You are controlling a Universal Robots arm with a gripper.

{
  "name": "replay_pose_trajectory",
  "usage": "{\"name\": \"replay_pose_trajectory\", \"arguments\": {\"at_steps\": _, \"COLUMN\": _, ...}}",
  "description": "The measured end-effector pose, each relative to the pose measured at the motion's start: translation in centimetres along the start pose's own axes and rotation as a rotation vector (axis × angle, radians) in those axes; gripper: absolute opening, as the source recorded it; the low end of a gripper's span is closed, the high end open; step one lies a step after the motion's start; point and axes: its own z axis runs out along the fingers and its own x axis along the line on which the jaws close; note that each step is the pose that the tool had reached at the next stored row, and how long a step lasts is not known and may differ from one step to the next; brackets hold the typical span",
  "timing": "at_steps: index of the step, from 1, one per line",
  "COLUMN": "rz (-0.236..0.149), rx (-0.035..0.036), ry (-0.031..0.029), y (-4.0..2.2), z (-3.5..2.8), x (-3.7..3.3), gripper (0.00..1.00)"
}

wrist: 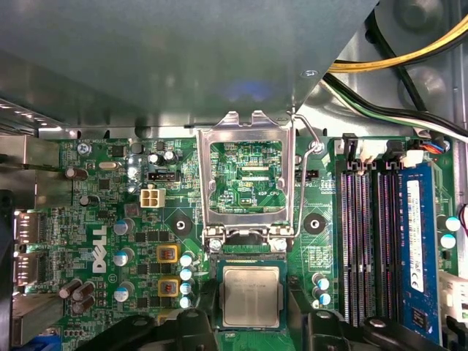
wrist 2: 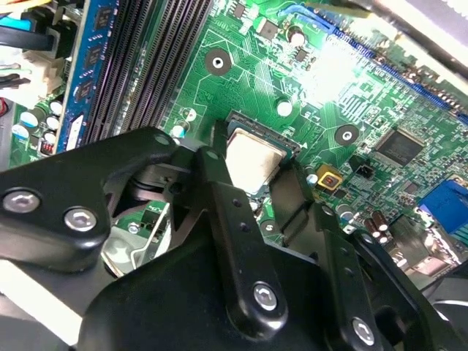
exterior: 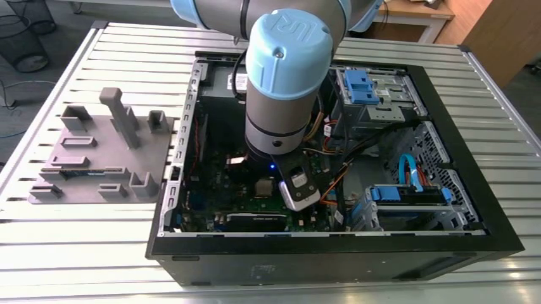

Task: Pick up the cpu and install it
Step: 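Pick up the cpu and move it towards the insertion slot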

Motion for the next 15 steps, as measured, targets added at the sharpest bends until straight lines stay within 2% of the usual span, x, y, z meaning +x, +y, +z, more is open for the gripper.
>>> {"name": "replay_pose_trajectory", "arguments": {"at_steps": 1, "rz": 0.000, "rx": 0.0000, "ry": 0.0001, "y": 0.00, "z": 0.00, "x": 0.00, "gripper": 0.47}}
{"name": "replay_pose_trajectory", "arguments": {"at_steps": 5, "rz": 0.000, "rx": -0.0005, "ry": -0.0001, "y": 0.01, "z": -0.04, "x": 0.01, "gripper": 0.47}}
{"name": "replay_pose_trajectory", "arguments": {"at_steps": 9, "rz": 0.000, "rx": -0.0004, "ry": -0.0001, "y": 0.04, "z": -0.50, "x": 0.02, "gripper": 0.47}}
{"name": "replay_pose_trajectory", "arguments": {"at_steps": 15, "rz": 0.000, "rx": -0.0001, "ry": 0.0001, "y": 0.02, "z": -0.44, "x": 0.01, "gripper": 0.47}}
